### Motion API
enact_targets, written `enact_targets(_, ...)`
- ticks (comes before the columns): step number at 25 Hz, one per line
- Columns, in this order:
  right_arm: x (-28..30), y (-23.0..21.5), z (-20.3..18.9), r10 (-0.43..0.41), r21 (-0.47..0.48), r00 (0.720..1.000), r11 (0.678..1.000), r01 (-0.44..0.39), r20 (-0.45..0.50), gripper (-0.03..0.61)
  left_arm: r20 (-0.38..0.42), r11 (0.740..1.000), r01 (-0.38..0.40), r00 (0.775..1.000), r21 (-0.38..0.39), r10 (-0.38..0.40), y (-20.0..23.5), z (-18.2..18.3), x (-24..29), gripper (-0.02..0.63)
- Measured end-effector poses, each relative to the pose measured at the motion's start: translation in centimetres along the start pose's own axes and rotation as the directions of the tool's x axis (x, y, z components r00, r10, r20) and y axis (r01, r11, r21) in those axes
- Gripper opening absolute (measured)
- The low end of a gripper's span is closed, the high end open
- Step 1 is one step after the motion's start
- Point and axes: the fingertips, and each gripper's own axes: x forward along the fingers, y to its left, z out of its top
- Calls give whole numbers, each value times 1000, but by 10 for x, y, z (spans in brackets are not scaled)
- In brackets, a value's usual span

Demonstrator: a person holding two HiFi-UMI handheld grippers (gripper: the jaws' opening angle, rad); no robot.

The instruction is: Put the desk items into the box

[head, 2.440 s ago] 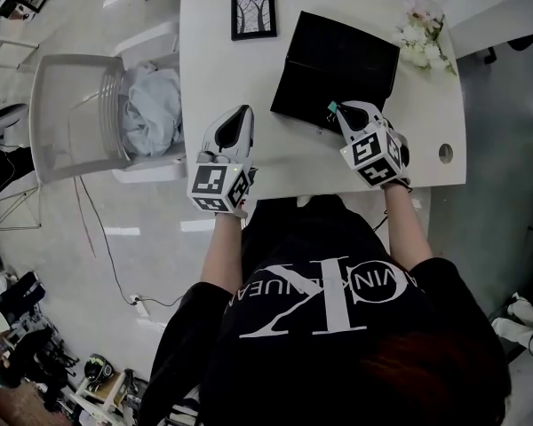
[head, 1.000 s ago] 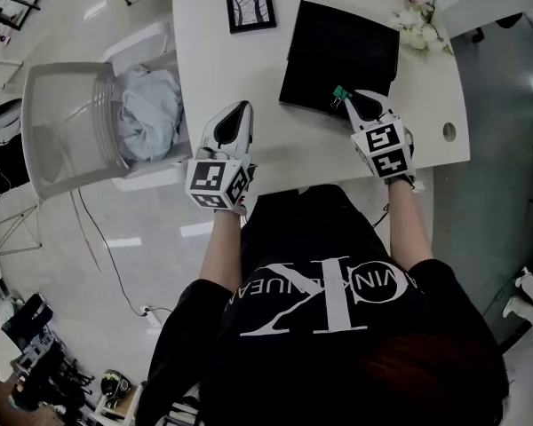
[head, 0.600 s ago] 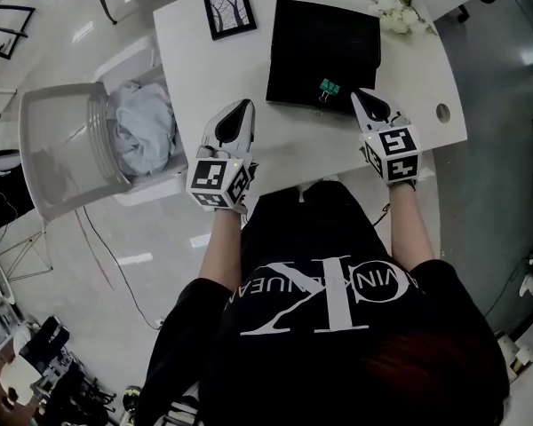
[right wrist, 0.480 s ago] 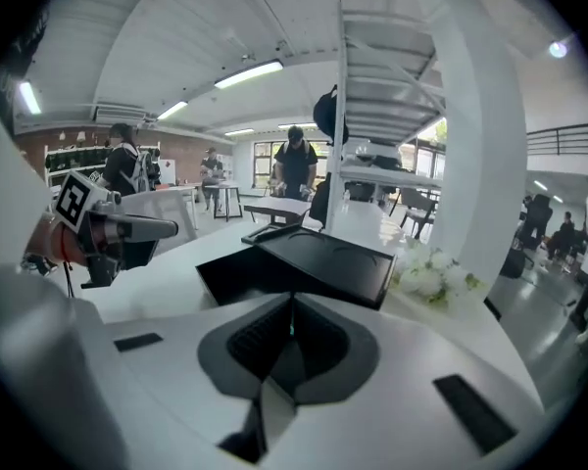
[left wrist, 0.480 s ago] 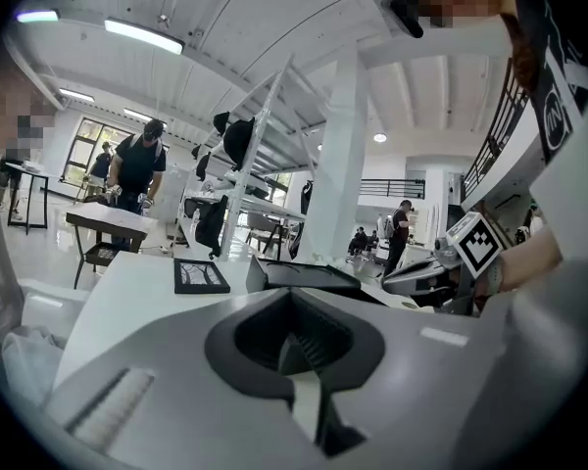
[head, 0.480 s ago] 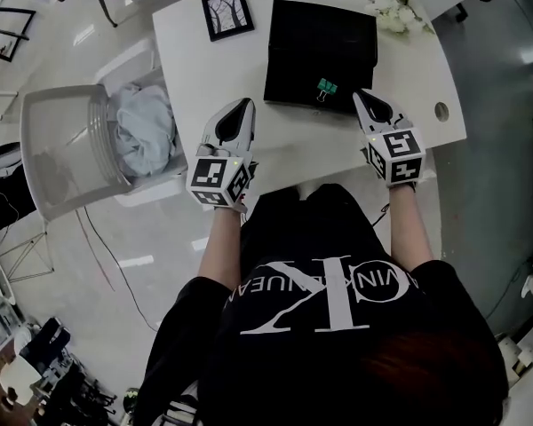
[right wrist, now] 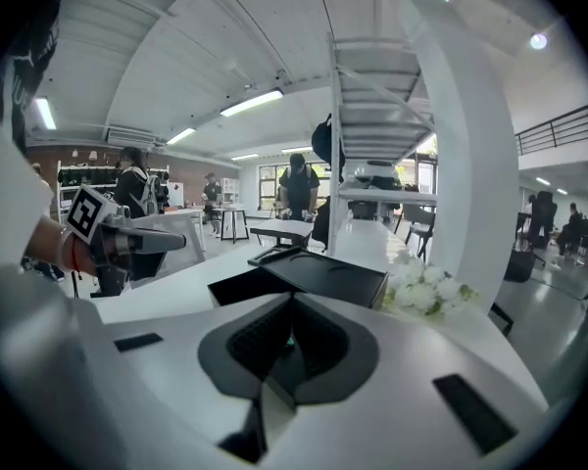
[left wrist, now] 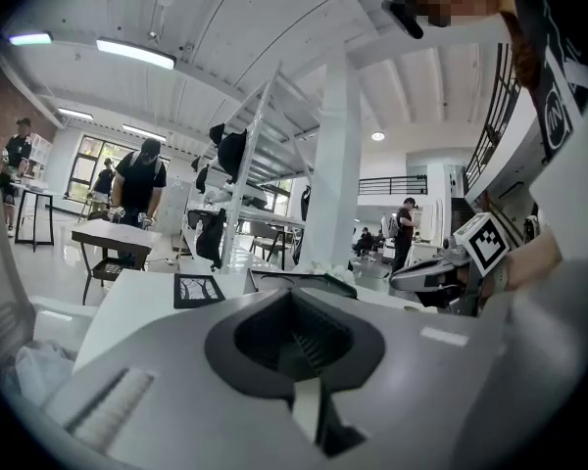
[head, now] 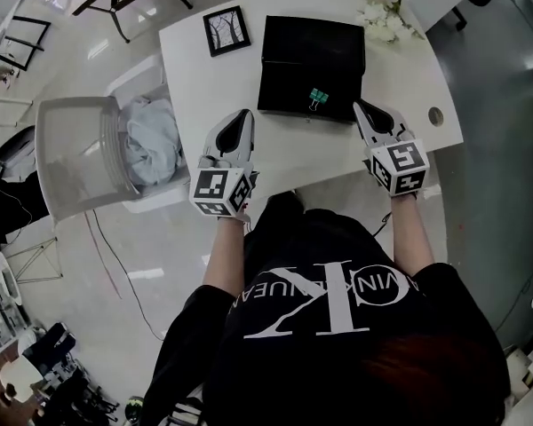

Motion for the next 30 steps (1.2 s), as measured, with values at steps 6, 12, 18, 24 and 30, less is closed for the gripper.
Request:
enact_targets(6,-16,2,1,23,-8,999,1000,-23,41,18,20,998,-60,998,14,59,-8,1,-20,9)
enact_targets(12,-38,9,5,42,-23,995,999,-40,91,18,46,994,-101,994,32,99,-21,6,-41,9)
enact_targets(18,-60,9,1,37,7,991,999,-38,128,17,67,990,-129,990,54,125,-35,9,-59,9)
enact_targets(24,-76,13,-3,47,20,988,999,-51,150,15,83,986,-155,985,65,150,-47,8,-76,9)
enact_targets(30,-87,20,0,60,6,983,998,-62,171,14,101,982,-176,980,70,169,-54,10,-88,9)
